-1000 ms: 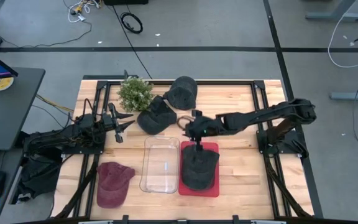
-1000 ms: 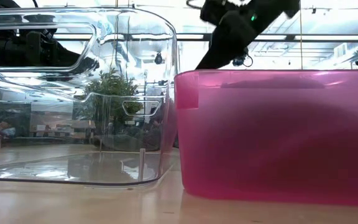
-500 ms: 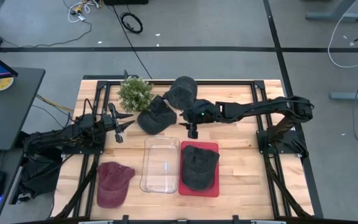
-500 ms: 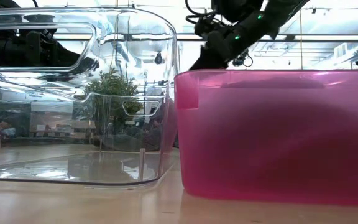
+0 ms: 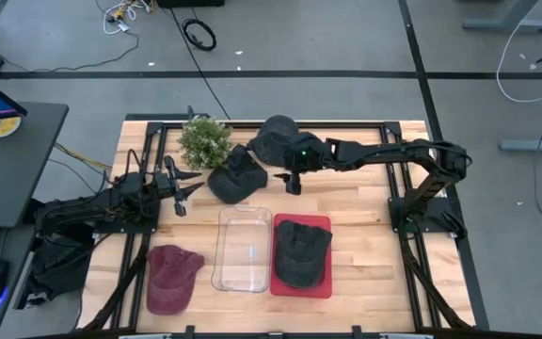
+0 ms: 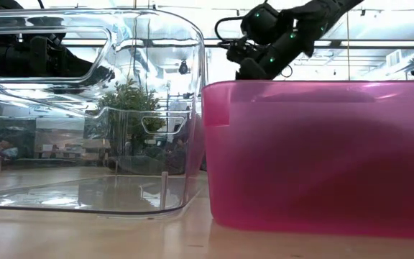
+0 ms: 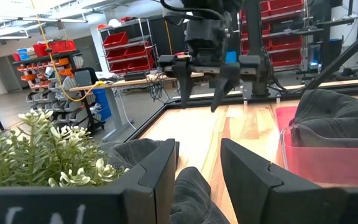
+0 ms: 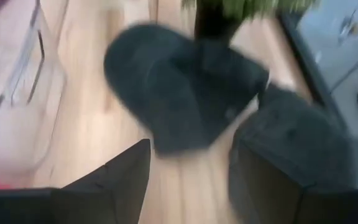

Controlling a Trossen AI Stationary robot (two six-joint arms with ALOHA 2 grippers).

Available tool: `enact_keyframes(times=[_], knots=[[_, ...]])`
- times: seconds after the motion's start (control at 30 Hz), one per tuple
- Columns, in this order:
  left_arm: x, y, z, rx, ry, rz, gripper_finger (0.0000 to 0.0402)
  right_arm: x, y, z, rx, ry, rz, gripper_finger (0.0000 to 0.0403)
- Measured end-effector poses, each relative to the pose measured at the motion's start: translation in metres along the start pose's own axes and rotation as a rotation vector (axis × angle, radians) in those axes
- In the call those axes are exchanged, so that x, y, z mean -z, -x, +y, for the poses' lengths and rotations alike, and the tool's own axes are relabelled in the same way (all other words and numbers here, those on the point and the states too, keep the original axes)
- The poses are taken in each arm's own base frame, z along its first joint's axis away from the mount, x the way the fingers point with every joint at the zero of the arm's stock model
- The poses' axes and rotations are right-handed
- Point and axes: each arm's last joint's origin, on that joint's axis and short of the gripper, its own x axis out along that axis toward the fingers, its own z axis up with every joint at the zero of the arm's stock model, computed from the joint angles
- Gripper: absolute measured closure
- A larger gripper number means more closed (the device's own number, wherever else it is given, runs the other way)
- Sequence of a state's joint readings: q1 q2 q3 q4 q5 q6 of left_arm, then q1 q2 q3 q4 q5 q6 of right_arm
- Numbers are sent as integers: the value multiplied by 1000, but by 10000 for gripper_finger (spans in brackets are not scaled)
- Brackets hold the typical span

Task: Pick & Place hat
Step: Put the top right black cap into the transparent bin

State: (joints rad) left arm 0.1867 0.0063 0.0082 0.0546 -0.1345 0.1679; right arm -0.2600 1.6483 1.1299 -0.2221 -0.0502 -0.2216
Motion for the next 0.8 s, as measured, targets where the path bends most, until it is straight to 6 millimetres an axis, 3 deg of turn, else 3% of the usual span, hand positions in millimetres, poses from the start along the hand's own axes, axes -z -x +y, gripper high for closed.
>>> enact_keyframes(times=[0.13,0.3,0.8], knots=[[0,0,0,0,0,0,268,0,12,16,-163,-15,171,162],[0,0,0,0,0,0,268,-5,21,46,-322,-43,246,169],[0,0,0,0,0,0,268,-11,34,131,-460,-41,254,172]])
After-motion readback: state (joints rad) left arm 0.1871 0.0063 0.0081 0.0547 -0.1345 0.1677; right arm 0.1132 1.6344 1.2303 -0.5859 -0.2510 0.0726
